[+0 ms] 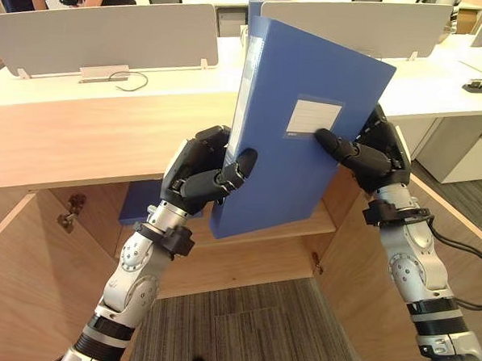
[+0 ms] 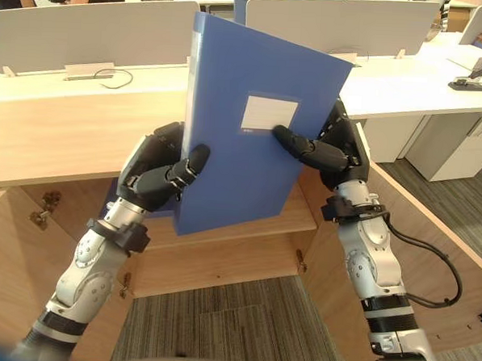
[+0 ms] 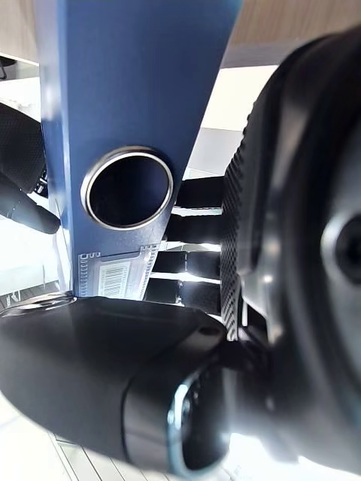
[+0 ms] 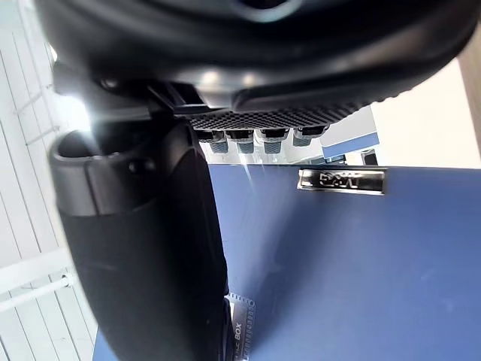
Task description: Walk over to the cabinet, pick up the folder, carry it to the office cabinet, place the folder inside the office cabinet, then close the office cabinet door
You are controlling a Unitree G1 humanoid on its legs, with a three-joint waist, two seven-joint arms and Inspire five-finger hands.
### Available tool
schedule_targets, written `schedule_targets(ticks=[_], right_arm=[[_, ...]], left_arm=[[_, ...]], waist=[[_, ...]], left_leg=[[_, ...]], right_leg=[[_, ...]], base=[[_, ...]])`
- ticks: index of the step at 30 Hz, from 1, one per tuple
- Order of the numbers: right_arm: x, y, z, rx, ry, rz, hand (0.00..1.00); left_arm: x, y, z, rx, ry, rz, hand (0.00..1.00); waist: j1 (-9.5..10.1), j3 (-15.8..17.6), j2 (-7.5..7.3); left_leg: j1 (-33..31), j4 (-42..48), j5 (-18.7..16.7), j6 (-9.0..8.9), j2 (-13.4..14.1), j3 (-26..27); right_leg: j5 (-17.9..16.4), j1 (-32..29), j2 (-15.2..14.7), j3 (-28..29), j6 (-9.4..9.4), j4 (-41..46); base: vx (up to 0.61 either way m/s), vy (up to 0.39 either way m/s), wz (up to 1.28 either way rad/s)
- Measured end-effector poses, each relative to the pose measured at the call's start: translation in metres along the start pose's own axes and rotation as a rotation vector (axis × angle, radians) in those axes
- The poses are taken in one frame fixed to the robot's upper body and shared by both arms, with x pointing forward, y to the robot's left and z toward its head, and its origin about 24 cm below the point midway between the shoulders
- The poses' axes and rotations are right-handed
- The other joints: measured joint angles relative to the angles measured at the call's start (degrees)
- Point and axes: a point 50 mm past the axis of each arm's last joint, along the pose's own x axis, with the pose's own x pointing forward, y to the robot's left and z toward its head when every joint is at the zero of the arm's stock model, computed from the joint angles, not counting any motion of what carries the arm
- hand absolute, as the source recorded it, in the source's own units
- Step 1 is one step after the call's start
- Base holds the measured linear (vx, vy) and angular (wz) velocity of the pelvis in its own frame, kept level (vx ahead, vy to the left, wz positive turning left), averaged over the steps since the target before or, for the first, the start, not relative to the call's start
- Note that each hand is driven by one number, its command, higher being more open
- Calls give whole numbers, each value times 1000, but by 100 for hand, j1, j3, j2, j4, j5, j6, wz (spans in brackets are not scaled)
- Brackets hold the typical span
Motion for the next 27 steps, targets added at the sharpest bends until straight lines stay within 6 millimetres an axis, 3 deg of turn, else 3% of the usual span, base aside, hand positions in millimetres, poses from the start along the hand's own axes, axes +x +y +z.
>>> schedule_targets(ticks=[2, 3, 8, 11, 12, 17, 23, 27], right_arm=[[3, 1, -1, -2, 4, 9, 100], [4, 3, -2, -5, 15, 22, 0], [6, 6, -6, -18, 102, 125, 0], [8, -2, -3, -3, 188, 160, 0], [7, -3, -3, 6, 218, 181, 0], [4, -1, -5, 43, 278, 264, 0], [12, 14, -1, 101, 200, 354, 0], [11, 16, -4, 10, 247, 402, 0]], left_arm=[[1, 1, 2, -8, -4, -4, 0], [2, 2, 2, -10, -1, -8, 0], [2, 7, 8, -3, 25, -32, 0], [7, 11, 15, 13, 41, -98, 0], [10, 15, 18, 30, 45, -118, 100], [9, 33, 21, -7, 78, -134, 100], [-8, 50, -15, -169, 211, -130, 100], [-29, 59, -39, -219, 340, -126, 100]], waist=[[3, 0, -2], [8, -1, -3], [21, -22, -39], [88, -50, -94], [122, -69, -124], [201, -161, -269], [265, -220, -349], [272, -222, -374]], left_leg=[[-54, 0, 32, 12, 0, -1], [-59, 0, 40, 14, 0, 2], [-67, -1, 66, 11, 0, 0], [-105, -1, 72, -6, 1, -18], [-120, -1, 83, -5, 2, -24], [-137, 1, 98, 12, 2, -25], [-216, 1, 81, -23, 21, -63], [-270, 1, 83, -26, 41, -146]], right_leg=[[35, -51, 0, 2, 11, -7], [56, -51, 0, 7, 16, -26], [87, -52, 0, 6, 26, -40], [108, -65, 0, -12, 37, -59], [116, -75, 1, -16, 37, -66], [126, -81, 0, -16, 39, -84], [132, -122, 6, -65, 35, -103], [135, -105, 20, -156, 26, -147]], base=[[-59, 18, 0], [-43, 17, -1], [-53, 19, 0], [-59, 20, 3], [-40, 17, 3], [-7, 3, 0], [-26, 9, 4], [-15, 1, 9]])
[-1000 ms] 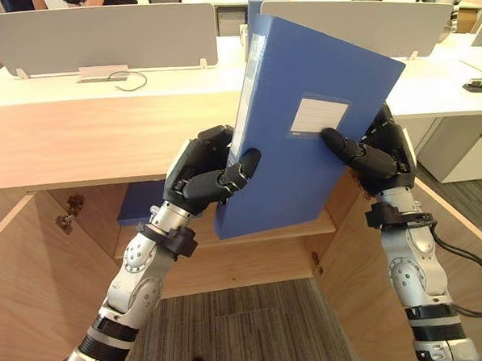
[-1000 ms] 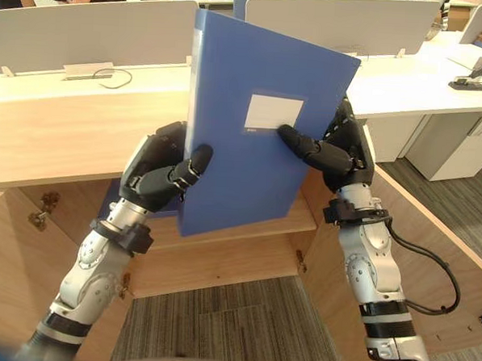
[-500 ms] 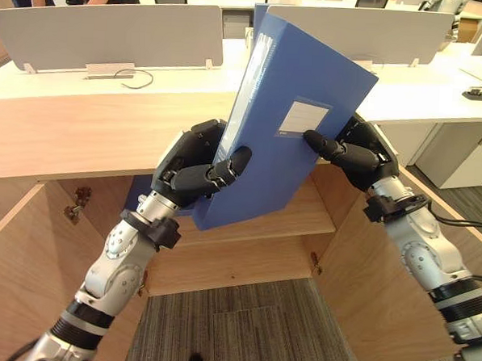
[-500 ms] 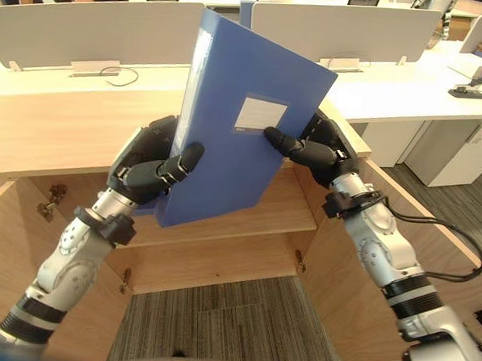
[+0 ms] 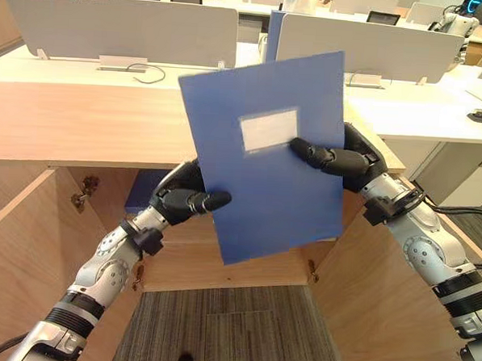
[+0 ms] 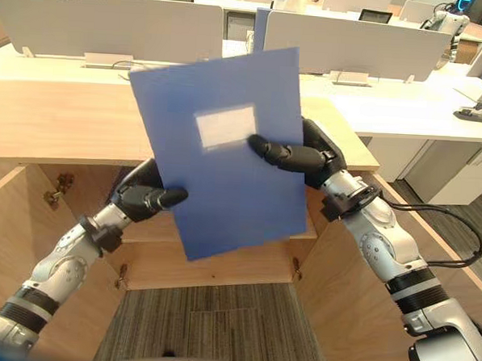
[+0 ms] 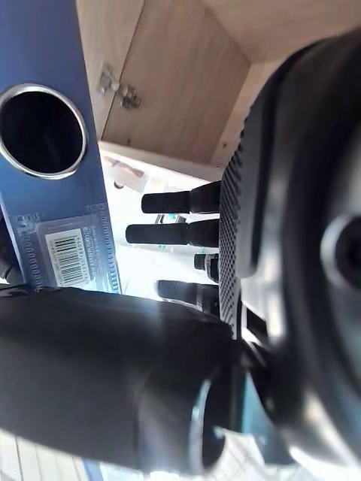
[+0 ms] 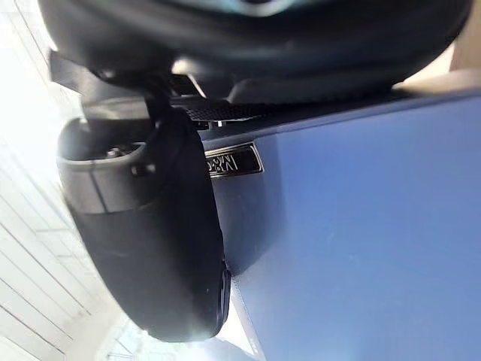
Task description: Walk over to the cabinet, pick up the folder, carry it to the office cabinet, place the folder inside the office cabinet, then close the office cabinet door
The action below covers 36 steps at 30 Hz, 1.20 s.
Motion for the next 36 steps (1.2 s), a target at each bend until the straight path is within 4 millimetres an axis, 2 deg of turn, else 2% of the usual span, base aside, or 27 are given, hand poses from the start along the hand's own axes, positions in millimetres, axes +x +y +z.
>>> schedule_targets(ticks=[4, 6, 10, 14, 16, 17, 19, 22, 24, 28, 30, 31, 33, 36], right_arm=[[1, 3, -6, -23, 44, 25, 0], [9, 16, -11, -12, 23, 71, 0], [11, 22, -17, -33, 62, 114, 0], [16, 40, -12, -43, 48, 224, 0], [23, 61, 4, -69, -13, 347, 0], [24, 66, 9, -79, -31, 380, 0], [26, 89, 29, -125, -109, 497, 0], [23, 109, 41, -228, -173, 579, 0], [21, 116, 39, -314, -166, 606, 0], [15, 121, 13, -452, -69, 603, 0], [5, 125, -18, -536, 33, 591, 0], [3, 126, -28, -548, 64, 593, 0], [-7, 127, -71, -582, 219, 605, 0], [-23, 116, -110, -709, 406, 616, 0]], left_arm=[[-12, 7, -20, -4, 112, 47, 100], [-21, 10, -42, -8, 237, 69, 100], [-34, 7, -72, 9, 414, 61, 100], [-67, 0, -109, 18, 652, 28, 100], [-96, -3, -134, 21, 832, 38, 100], [-106, -3, -140, 20, 873, 49, 100], [-139, -2, -155, 61, 1049, 65, 100], [-168, 1, -167, 130, 1225, 92, 100], [-171, 1, -175, 127, 1214, 154, 100], [-166, -6, -198, 218, 1220, 244, 100], [-174, -7, -208, 242, 1249, 377, 100], [-175, -5, -207, 260, 1247, 415, 100], [-185, 0, -206, 351, 1264, 583, 100], [-196, 5, -203, 356, 1245, 790, 100]], waist=[[7, 0, 0], [-45, 1, 3], [-44, 4, 6], [-97, 10, 16], [-161, 14, 22], [-186, 13, 20], [-228, 5, 9], [-213, -8, -13], [-203, -15, -23], [-102, -46, -73], [-75, -90, -166], [-73, -84, -177], [-41, -71, -170], [71, 16, -149]], left_leg=[[1, 0, 14, 17, 13, -10], [14, 0, 9, 10, 28, -10], [14, -2, 0, -2, 48, -10], [18, -3, -4, -27, 95, -10], [27, -3, -7, -56, 130, -10], [30, -3, -9, -61, 139, -10], [57, -3, -34, -115, 176, -9], [74, -4, -38, -140, 197, -31], [76, -4, -34, -145, 193, -47], [69, -5, -25, -159, 190, -91], [43, -5, -15, -173, 203, -140], [36, -5, -13, -176, 207, -156], [23, -5, -10, -179, 209, -180], [12, -5, -10, -179, 205, -202]], right_leg=[[2, 30, 13, -18, -4, -41], [4, 52, 27, -22, -10, -68], [3, 59, 47, -30, -20, -80], [-5, 55, 94, -32, -36, -76], [-18, 53, 130, -32, -59, -58], [-22, 53, 141, -32, -66, -53], [-43, 57, 176, -31, -99, -18], [-81, 59, 193, -50, -135, 47], [-94, 59, 188, -59, -134, 71], [-171, 26, 184, -75, -157, 181], [-223, -6, 194, -110, -179, 242], [-225, -6, 199, -124, -181, 243], [-226, -8, 202, -147, -176, 245], [-226, -6, 199, -163, -161, 246]], base=[[1, 1, 1], [0, 0, 0], [0, 0, 0], [0, 0, 0], [0, 0, 0], [0, 0, 0], [0, 0, 0], [-28, -7, 2], [-54, 2, 5], [-45, 2, 4], [-20, -14, 8], [-15, -16, 8], [-14, -8, 5], [-6, 1, 2]])
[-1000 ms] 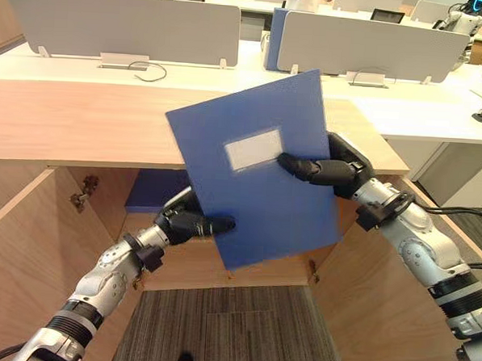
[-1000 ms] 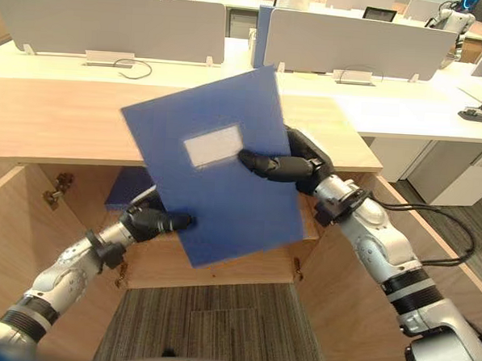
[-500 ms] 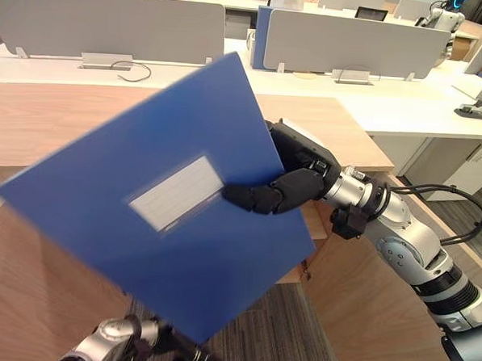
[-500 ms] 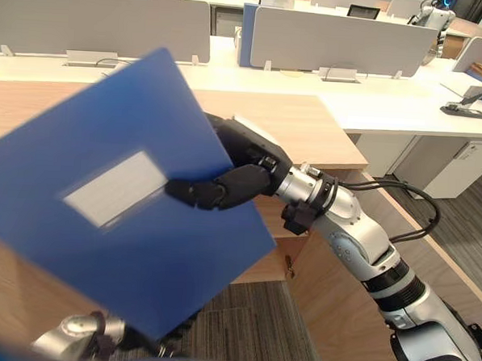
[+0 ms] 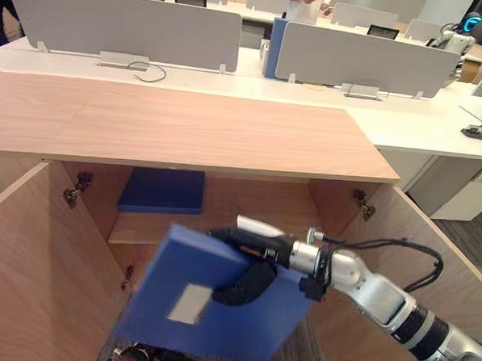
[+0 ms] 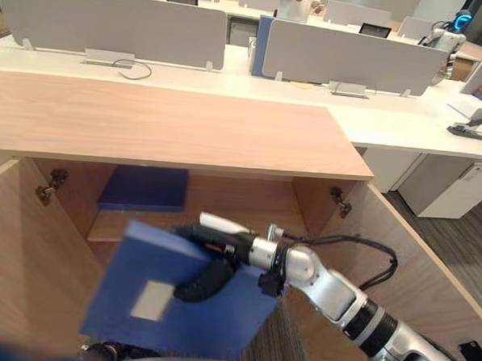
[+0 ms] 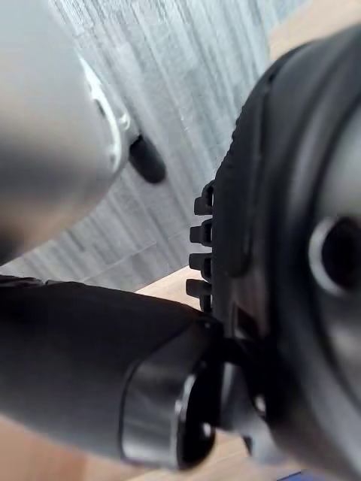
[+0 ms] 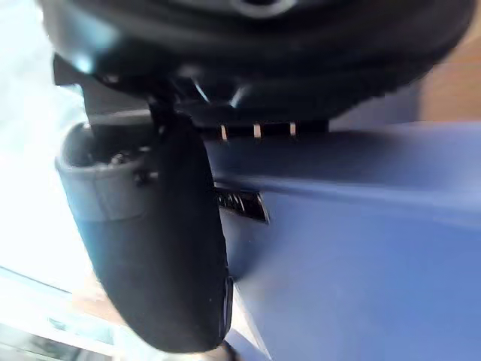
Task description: Walk over to the cabinet, pick up the folder, carry it to the office cabinet, place the folder inside the office cabinet, then close the office cabinet door
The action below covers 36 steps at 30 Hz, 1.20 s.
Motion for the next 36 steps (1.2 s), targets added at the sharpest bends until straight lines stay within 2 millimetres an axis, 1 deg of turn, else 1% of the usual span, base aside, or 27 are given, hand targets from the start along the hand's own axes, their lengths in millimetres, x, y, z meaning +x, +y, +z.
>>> schedule_targets(ticks=[2, 3, 5, 6, 8, 9, 10, 11, 13, 14, 15, 16, 17, 18, 19, 20, 21, 22, 23, 24, 25, 27, 28, 30, 32, 34, 36], right_arm=[[0, 5, -14, -43, 79, 20, 0], [-2, 6, -27, -87, 149, 22, 0], [-4, 7, -42, -122, 222, 9, 0], [-4, 7, -58, -140, 296, -13, 0], [-2, 6, -73, -137, 369, -48, 0], [-3, 4, -85, -99, 429, -101, 0], [-6, 0, -96, -27, 477, -175, 0], [-7, -3, -101, 24, 496, -226, 0], [-19, -14, -121, 374, 523, -524, 0], [-22, -16, -125, 478, 512, -618, 0], [-27, -20, -130, 699, 454, -824, 0], [-28, -22, -130, 918, 362, -1011, 0], [-27, -23, -129, 1020, 311, -1087, 0], [-25, -26, -127, 1205, 203, -1215, 0], [-24, -27, -125, 1289, 142, -1271, 0], [-22, -32, -118, 1432, 7, -1349, 0], [-19, -39, -109, 1532, -146, -1398, 0], [-19, -44, -103, 1567, -222, -1417, 0], [-20, -50, -94, 1627, -360, -1447, 0], [-22, -54, -84, 1658, -471, -1465, 0], [-24, -56, -79, 1667, -520, -1472, 0], [-26, -67, -59, 1677, -681, -1463, 0], [-26, -69, -55, 1664, -705, -1458, 0], [-31, -76, -44, 1635, -768, -1456, 0], [-34, -79, -40, 1626, -794, -1465, 0], [-38, -86, -32, 1607, -842, -1479, 0], [-41, -94, -28, 1588, -859, -1487, 0]], left_arm=[[-2, 4, -7, -48, 23, 47, 100], [-2, 3, -10, -92, 34, 74, 100], [-2, -1, -10, -120, 37, 86, 100], [-2, -3, -10, -138, 37, 88, 100], [-2, -5, -11, -149, 40, 87, 100], [-2, -8, -9, -153, 35, 85, 100], [-1, -11, -7, -157, 27, 84, 100], [-1, -13, -6, -159, 24, 83, 100], [0, -18, -1, -169, 6, 76, 100], [0, -19, 1, -171, 1, 76, 100], [0, -20, 3, -192, -10, 79, 100], [0, -23, 2, -229, -6, 85, 100], [-1, -23, 1, -245, -3, 88, 100], [-1, -24, -2, -276, 7, 93, 100], [-1, -24, -1, -287, 6, 97, 100], [0, -21, 4, -318, -7, 120, 100], [0, -16, 10, -365, -36, 151, 100], [0, -14, 15, -400, -60, 163, 100], [-1, -13, 26, -469, -108, 182, 100], [-1, -12, 33, -523, -142, 195, 100], [-2, -12, 36, -547, -157, 200, 100], [-4, -10, 46, -646, -210, 232, 100], [-5, -9, 49, -659, -228, 235, 100], [-7, -4, 59, -705, -282, 253, 100], [-8, 1, 63, -736, -300, 271, 100], [-9, 11, 73, -776, -338, 304, 100], [-10, 15, 79, -788, -369, 308, 100]], waist=[[10, 53, 25], [15, 107, 73], [7, 138, 121], [19, 167, 162], [17, 202, 211], [19, 241, 271], [18, 289, 334], [16, 311, 370], [-8, 404, 499], [-3, 429, 519], [21, 469, 554], [35, 489, 581], [40, 501, 589], [44, 536, 596], [47, 566, 594], [59, 713, 565], [96, 931, 565], [127, 1054, 589], [180, 1265, 666], [206, 1451, 767], [224, 1515, 805], [319, 1625, 869], [318, 1650, 896], [320, 1767, 896], [321, 1823, 866], [339, 1935, 767], [353, 2014, 767]], left_leg=[[-2, 0, 1, 1, -1, -19], [-1, 2, 0, 0, -14, -58], [3, 2, -1, 1, -39, -126], [-1, 2, -2, 0, -44, -142], [-12, 3, -3, 0, -47, -154], [-24, 3, -4, 1, -57, -170], [-39, 4, -6, 4, -68, -181], [-48, 4, -7, 4, -74, -192], [-93, 5, -8, 6, -97, -297], [-97, 5, -11, 7, -99, -316], [-111, 7, -26, 6, -97, -322], [-126, 31, -26, 23, -96, -321], [-127, 33, -25, 36, -96, -316], [-131, 38, -33, 37, -90, -294], [-140, 49, -45, 34, -84, -282], [-326, 370, -186, 54, -48, -289], [-702, 1049, -507, 51, 52, -294], [-919, 1473, -700, 63, 131, -305], [-1325, 2302, -1092, 71, 272, -340], [-1655, 3070, -1476, 59, 383, -423], [-1832, 3433, -1665, 35, 420, -460], [-2635, 4772, -2332, -26, 573, -512], [-2833, 5072, -2459, -34, 597, -561], [-3391, 5933, -2851, -60, 604, -687], [-3694, 6366, -3061, -69, 577, -737], [-4155, 6968, -3281, 3, 508, -785], [-4424, 7305, -3431, 53, 460, -817]], right_leg=[[-6, 9, 0, -16, 5, 1], [-15, 44, -11, -54, 12, -13], [-33, 93, -34, -129, 28, -28], [-44, 101, -39, -154, 29, -28], [-48, 101, -42, -167, 30, -33], [-51, 102, -49, -182, 34, -41], [-53, 102, -60, -197, 40, -52], [-54, 104, -66, -209, 44, -60], [-55, 163, -83, -325, 58, -143], [-55, 185, -83, -348, 59, -168], [-53, 197, -77, -358, 60, -208], [-51, 197, -74, -356, 61, -236], [-51, 198, -72, -351, 61, -245], [-50, 196, -64, -330, 61, -256], [-50, 185, -57, -319, 60, -255], [-48, 102, -46, -285, 56, -164], [-80, -62, -6, -210, 14, 52], [-124, -188, 30, -172, -6, 237], [-315, -457, 82, -138, -14, 752], [-617, -711, 107, -117, -16, 1365], [-797, -868, 107, -85, -8, 1704], [-1537, -1674, 88, 53, -16, 2991], [-1665, -1855, 70, 66, 0, 3293], [-2115, -2368, 3, 135, 56, 4175], [-2347, -2640, -67, 174, 106, 4615], [-2638, -3053, -189, 253, 181, 5225], [-2791, -3268, -302, 282, 250, 5537]], base=[[-10, -3, 7], [-10, -2, 16], [-10, 1, 17], [-11, -1, 9], [-10, -2, 5], [-9, 2, 6], [-8, 4, 7], [-4, 3, 11], [7, -4, 23], [25, -10, 19], [45, -13, 6], [57, -15, 1], [72, -20, -4], [62, -21, -6], [57, -31, -6], [11, -36, -12], [-10, -37, -17], [-81, -40, -27], [-104, -30, -22], [-124, -23, -16], [-132, -6, -13], [-128, -1, -20], [-96, 19, -8], [-89, 27, 6], [-63, 33, 8], [-30, 58, 13], [11, 71, 15]])
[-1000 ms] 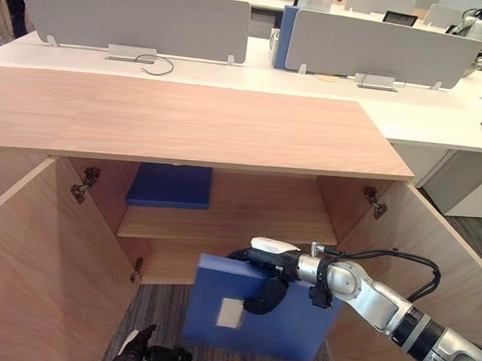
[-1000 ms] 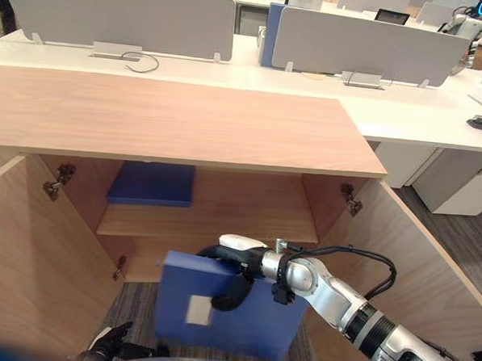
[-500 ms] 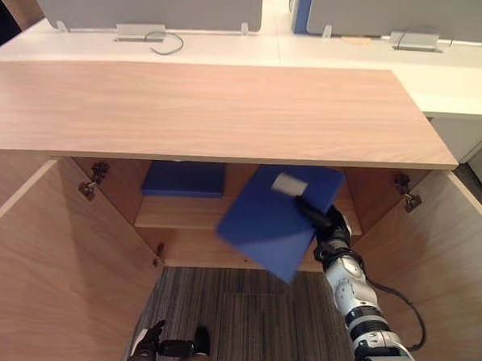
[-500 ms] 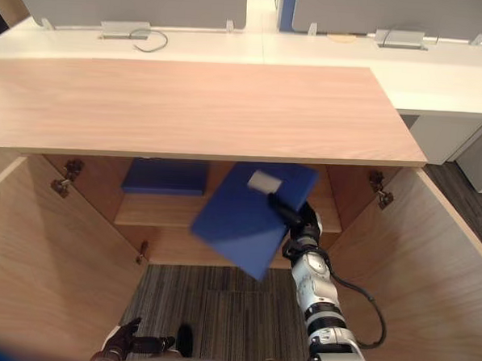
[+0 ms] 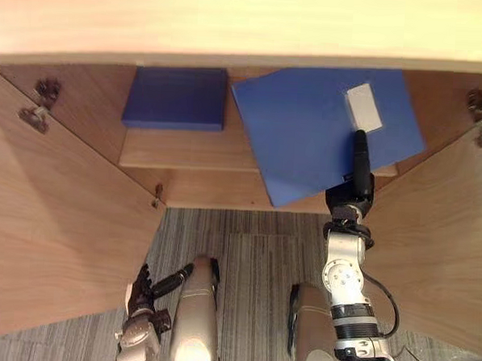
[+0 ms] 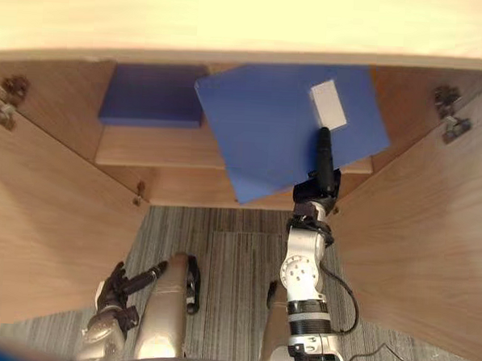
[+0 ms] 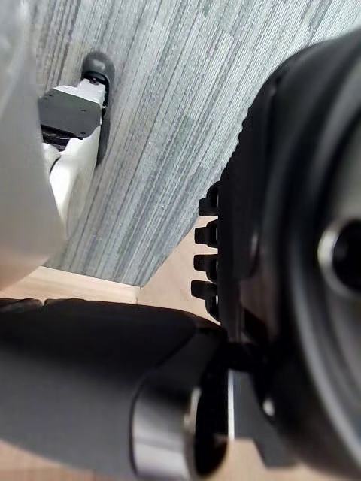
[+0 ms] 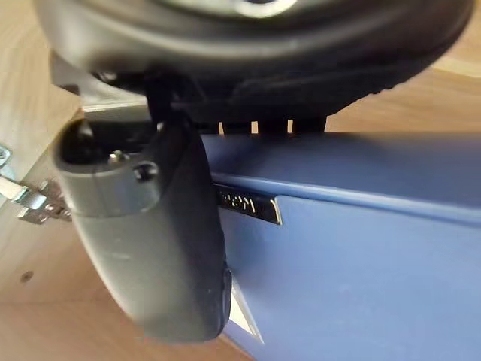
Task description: Walk over to the cabinet, pick up the folder, carry it to the office cabinet, place the folder inside the office cabinet, then close the office cabinet door
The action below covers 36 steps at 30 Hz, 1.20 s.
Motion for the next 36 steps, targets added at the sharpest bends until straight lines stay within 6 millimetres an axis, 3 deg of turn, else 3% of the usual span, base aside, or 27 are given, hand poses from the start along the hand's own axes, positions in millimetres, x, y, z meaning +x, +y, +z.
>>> schedule_targets(ticks=[2, 5, 9, 12, 16, 21, 22, 27, 36], right_arm=[[7, 9, 3, 1, -13, 10, 0], [30, 39, 8, -8, -32, 60, 0], [77, 86, 26, -25, -77, 96, 0], [102, 107, 47, 106, -96, 53, 0], [120, 110, 79, 314, -140, -46, 0], [132, 100, 108, 446, -186, -209, 0], [134, 99, 114, 443, -195, -234, 100], [139, 105, 121, 424, -168, -283, 100], [144, 99, 127, 68, -174, -344, 100]], left_arm=[[0, -5, 5, -6, -27, -20, 100], [-1, -11, 12, -9, -59, -48, 100], [-2, -20, 17, -16, -79, -84, 100], [-2, -26, 19, -39, -83, -100, 100], [-2, -28, 13, -38, -55, -95, 100], [-13, -15, -38, -3, 187, -27, 100], [-14, -14, -42, -10, 205, -14, 100], [-16, -12, -43, -9, 203, -7, 100], [-16, -12, -44, -3, 199, 6, 100]], waist=[[25, 46, 21], [99, 87, 51], [268, 101, 77], [365, 116, 123], [541, 136, 160], [609, 197, 270], [624, 213, 299], [726, 223, 328], [694, 226, 342]], left_leg=[[-192, 203, -86, 74, -124, 14], [-460, 390, -136, 146, -248, 22], [-692, 501, -138, 172, -361, -4], [-888, 586, -132, 183, -440, -80], [-1121, 660, -119, 207, -544, -141], [-1273, 757, -116, 212, -704, -251], [-1319, 763, -109, 224, -730, -307], [-1383, 804, -84, 239, -778, -335], [-1419, 768, -1, 245, -802, -368]], right_leg=[[-98, -164, -136, 31, 108, 209], [-172, -368, -278, 43, 188, 359], [-198, -518, -389, 25, 243, 435], [-221, -618, -449, -36, 289, 490], [-249, -759, -543, -111, 330, 554], [-289, -776, -693, -259, 381, 673], [-300, -776, -715, -333, 365, 700], [-387, -861, -790, -374, 301, 884], [-390, -846, -811, -448, 298, 829]], base=[[26, 81, 21], [18, 79, 18], [-7, 55, 13], [-15, 46, 16], [9, 18, 18], [16, -9, 20], [-10, -26, 26], [-31, -44, 8], [-30, -22, 2]])
